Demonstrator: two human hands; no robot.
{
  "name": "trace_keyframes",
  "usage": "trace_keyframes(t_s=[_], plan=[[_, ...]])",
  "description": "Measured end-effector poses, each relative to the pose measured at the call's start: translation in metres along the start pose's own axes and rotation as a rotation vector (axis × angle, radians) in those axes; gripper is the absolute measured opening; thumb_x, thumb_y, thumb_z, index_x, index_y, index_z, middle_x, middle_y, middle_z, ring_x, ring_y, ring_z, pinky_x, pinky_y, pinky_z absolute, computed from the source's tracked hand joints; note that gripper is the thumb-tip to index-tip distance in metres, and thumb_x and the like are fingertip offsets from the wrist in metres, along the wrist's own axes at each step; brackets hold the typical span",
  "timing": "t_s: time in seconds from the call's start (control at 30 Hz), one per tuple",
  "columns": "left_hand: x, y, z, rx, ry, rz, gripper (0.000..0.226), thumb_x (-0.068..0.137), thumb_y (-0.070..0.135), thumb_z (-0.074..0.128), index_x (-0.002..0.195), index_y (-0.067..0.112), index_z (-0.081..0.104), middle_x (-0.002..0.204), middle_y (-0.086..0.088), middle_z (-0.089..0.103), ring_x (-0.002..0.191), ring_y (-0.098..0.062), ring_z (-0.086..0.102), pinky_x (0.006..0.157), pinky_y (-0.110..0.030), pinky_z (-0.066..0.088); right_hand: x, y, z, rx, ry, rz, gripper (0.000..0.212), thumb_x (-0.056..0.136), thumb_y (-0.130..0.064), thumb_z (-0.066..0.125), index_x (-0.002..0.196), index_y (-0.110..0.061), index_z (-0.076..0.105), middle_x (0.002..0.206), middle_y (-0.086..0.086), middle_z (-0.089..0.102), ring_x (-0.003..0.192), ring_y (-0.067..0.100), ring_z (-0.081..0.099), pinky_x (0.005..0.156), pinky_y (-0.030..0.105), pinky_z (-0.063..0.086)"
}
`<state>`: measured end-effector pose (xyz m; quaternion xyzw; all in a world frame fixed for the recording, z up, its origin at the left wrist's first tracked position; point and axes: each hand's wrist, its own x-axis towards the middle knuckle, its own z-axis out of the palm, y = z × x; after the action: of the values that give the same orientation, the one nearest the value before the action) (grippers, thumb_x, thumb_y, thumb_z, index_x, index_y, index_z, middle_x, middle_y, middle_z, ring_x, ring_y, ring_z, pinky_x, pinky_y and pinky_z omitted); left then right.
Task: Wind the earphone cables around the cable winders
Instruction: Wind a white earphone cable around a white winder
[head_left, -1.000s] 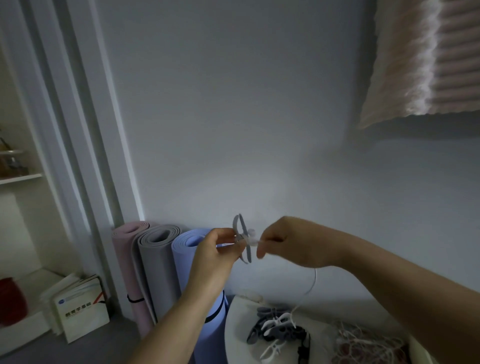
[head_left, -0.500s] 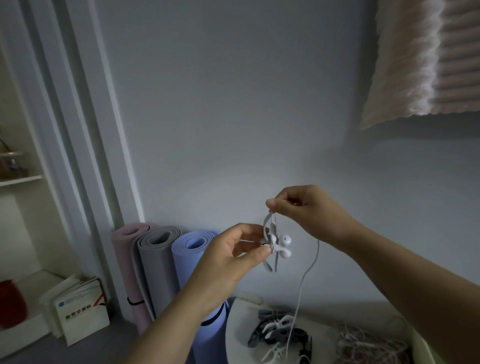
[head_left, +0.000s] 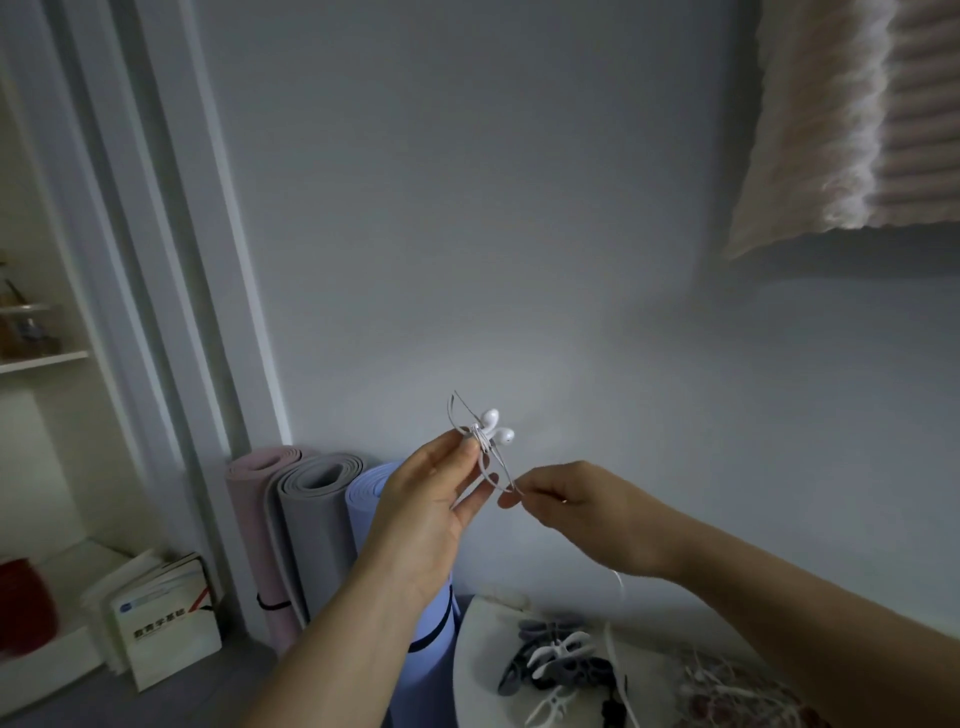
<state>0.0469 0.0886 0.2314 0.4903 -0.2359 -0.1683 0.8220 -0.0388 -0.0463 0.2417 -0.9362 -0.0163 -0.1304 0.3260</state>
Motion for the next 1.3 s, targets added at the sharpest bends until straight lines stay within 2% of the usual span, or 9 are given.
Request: trace_keyframes(t_s=[0.2, 0.4, 0.5, 0.63, 0.73, 0.8, 0.87, 1.1, 1.3], plan=[[0.004, -0.001, 0.006, -0.166, 0.040, -0.085, 0.017, 0.094, 0.005, 0.052, 0.093, 0.009, 0.069, 0.086, -0.002, 0.075, 0.075, -0.008, 0.071, 0.075, -0.028, 0.060, 0.005, 0.004, -0.001, -0.144, -0.009, 0.024, 0.033, 0.102, -0.023, 0.037, 0.116, -0.019, 0.066, 0.070, 0.000, 0.055, 0.054, 0.008, 0.040, 0.054, 0.018, 0.032], [0.013, -0.010, 0.008, -0.098, 0.115, -0.089, 0.021, 0.095, 0.004, 0.052, 0.082, 0.010, 0.067, 0.067, 0.003, 0.072, 0.068, -0.009, 0.067, 0.071, -0.028, 0.054, 0.005, -0.002, -0.007, -0.348, -0.022, 0.020, 0.031, 0.100, -0.027, 0.038, 0.112, -0.022, 0.067, 0.102, -0.005, 0.067, 0.084, 0.009, 0.061, 0.082, 0.026, 0.050], [0.015, -0.015, 0.006, -0.065, 0.135, -0.093, 0.023, 0.094, 0.004, 0.055, 0.077, 0.011, 0.068, 0.068, 0.002, 0.071, 0.072, -0.011, 0.065, 0.072, -0.030, 0.053, 0.001, -0.008, -0.016, -0.472, -0.022, 0.022, 0.031, 0.100, -0.028, 0.038, 0.109, -0.022, 0.066, 0.089, -0.009, 0.060, 0.069, 0.002, 0.051, 0.072, 0.022, 0.045], [0.012, -0.013, 0.011, -0.097, 0.096, -0.132, 0.027, 0.095, 0.005, 0.053, 0.077, 0.012, 0.073, 0.073, 0.001, 0.074, 0.072, -0.008, 0.067, 0.080, -0.032, 0.053, -0.003, -0.016, -0.026, -0.585, -0.033, -0.001, 0.033, 0.099, -0.024, 0.035, 0.103, -0.017, 0.066, 0.094, 0.000, 0.066, 0.080, 0.014, 0.060, 0.077, 0.028, 0.050], [0.011, -0.015, 0.011, -0.059, 0.096, -0.133, 0.041, 0.093, 0.004, 0.055, 0.060, 0.014, 0.075, 0.067, 0.003, 0.071, 0.067, -0.007, 0.062, 0.080, -0.031, 0.054, -0.004, -0.023, -0.032, -0.640, -0.004, -0.025, 0.033, 0.099, -0.025, 0.034, 0.099, -0.014, 0.065, 0.091, 0.003, 0.066, 0.080, 0.017, 0.062, 0.076, 0.031, 0.052], [0.007, -0.016, 0.013, 0.034, 0.074, -0.108, 0.026, 0.092, 0.003, 0.058, 0.073, 0.012, 0.073, 0.070, 0.001, 0.068, 0.064, -0.006, 0.063, 0.076, -0.031, 0.056, -0.001, -0.027, -0.037, -0.668, 0.061, -0.067, 0.033, 0.098, -0.028, 0.036, 0.096, -0.014, 0.066, 0.089, 0.003, 0.067, 0.078, 0.018, 0.062, 0.075, 0.035, 0.053], [0.004, -0.020, 0.014, 0.176, 0.052, -0.046, 0.005, 0.089, 0.005, 0.063, 0.090, 0.009, 0.066, 0.078, 0.001, 0.067, 0.066, -0.004, 0.065, 0.075, -0.031, 0.057, 0.002, -0.029, -0.044, -0.671, 0.140, -0.112, 0.028, 0.097, -0.033, 0.043, 0.094, -0.018, 0.067, 0.086, -0.002, 0.066, 0.076, 0.016, 0.060, 0.075, 0.034, 0.052], [-0.004, -0.021, 0.004, 0.462, -0.131, 0.013, 0.014, 0.087, 0.010, 0.067, 0.099, 0.018, 0.067, 0.085, 0.011, 0.072, 0.082, -0.006, 0.068, 0.076, -0.024, 0.055, 0.013, -0.025, -0.073, -0.532, 0.240, -0.140, 0.022, 0.083, -0.042, 0.066, 0.086, -0.020, 0.066, 0.069, -0.010, 0.056, 0.062, 0.004, 0.051, 0.058, 0.019, 0.042], [-0.009, -0.014, 0.002, 0.628, -0.278, 0.119, 0.016, 0.087, 0.015, 0.069, 0.099, 0.026, 0.068, 0.095, 0.009, 0.073, 0.092, -0.010, 0.067, 0.090, -0.035, 0.055, 0.012, -0.011, -0.068, -0.238, 0.231, -0.105, 0.019, 0.082, -0.034, 0.069, 0.069, -0.025, 0.059, 0.056, -0.013, 0.050, 0.049, -0.006, 0.047, 0.049, 0.007, 0.035]])
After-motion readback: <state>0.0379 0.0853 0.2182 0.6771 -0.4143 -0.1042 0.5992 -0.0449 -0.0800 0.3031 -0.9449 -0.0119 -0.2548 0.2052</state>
